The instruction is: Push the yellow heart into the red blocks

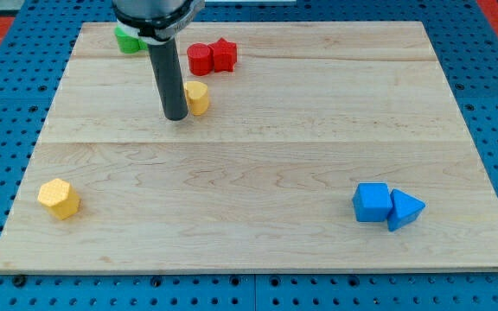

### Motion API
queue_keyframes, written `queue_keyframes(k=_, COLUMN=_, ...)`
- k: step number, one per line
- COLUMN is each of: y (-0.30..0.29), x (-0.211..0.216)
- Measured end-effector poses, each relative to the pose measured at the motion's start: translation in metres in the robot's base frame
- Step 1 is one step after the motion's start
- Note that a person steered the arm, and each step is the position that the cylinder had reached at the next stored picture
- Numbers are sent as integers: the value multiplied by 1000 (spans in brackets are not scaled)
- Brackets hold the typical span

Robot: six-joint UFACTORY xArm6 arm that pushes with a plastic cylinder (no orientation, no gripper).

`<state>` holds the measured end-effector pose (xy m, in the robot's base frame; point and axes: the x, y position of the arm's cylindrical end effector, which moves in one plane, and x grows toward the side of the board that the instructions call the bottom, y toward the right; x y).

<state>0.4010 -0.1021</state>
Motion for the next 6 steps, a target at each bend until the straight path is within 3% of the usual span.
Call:
queue_keyframes(k=1, y=16, x=0)
queue_keyframes(k=5, y=42, x=-76)
queue_keyframes(k=6, y=34, x=-70)
